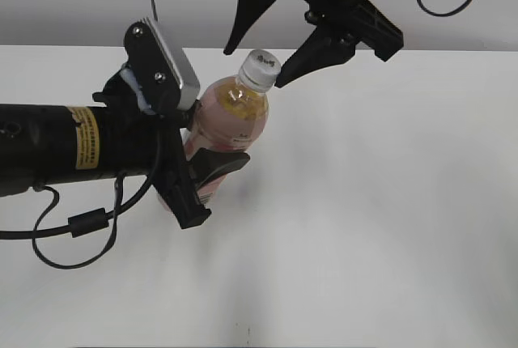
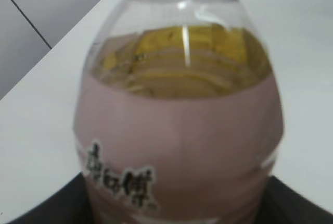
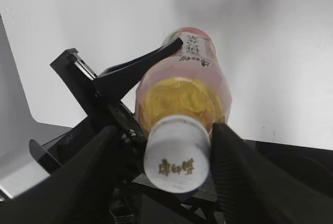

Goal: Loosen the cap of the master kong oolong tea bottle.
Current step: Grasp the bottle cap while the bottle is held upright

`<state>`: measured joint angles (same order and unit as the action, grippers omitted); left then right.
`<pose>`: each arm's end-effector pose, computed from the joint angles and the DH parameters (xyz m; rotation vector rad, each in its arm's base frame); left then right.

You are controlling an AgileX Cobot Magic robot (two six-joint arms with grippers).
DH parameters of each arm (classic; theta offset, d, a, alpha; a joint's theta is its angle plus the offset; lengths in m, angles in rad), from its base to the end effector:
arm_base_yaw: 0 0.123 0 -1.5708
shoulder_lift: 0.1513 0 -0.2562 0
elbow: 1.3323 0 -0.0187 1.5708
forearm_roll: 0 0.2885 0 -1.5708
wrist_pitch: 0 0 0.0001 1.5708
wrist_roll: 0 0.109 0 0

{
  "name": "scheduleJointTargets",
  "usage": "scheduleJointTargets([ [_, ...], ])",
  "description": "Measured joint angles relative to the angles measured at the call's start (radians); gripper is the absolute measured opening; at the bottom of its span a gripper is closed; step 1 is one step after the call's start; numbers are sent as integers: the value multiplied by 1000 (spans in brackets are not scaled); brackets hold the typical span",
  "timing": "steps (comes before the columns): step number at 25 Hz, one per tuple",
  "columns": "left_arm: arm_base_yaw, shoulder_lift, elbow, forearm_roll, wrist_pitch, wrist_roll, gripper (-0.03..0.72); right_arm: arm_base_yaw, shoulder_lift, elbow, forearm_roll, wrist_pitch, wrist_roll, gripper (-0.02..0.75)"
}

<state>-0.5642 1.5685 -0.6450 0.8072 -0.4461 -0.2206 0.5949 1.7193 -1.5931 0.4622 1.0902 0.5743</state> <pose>0.2652 -0.2079 0.1235 1.2449 1.6638 -0.3481 0.3167 0.2664 0.2868 0.1489 2.8843 0.9173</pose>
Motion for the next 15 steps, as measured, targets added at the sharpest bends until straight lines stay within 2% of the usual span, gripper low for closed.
scheduleJointTargets([
  [5,0,0,0,0,-1,0,400,0,2,0,1,18,1,408],
  [10,0,0,0,0,-2,0,400,0,2,0,0,37,-9,283],
  [15,0,0,0,0,-2,1,400,0,2,0,-1,41,-35,281],
])
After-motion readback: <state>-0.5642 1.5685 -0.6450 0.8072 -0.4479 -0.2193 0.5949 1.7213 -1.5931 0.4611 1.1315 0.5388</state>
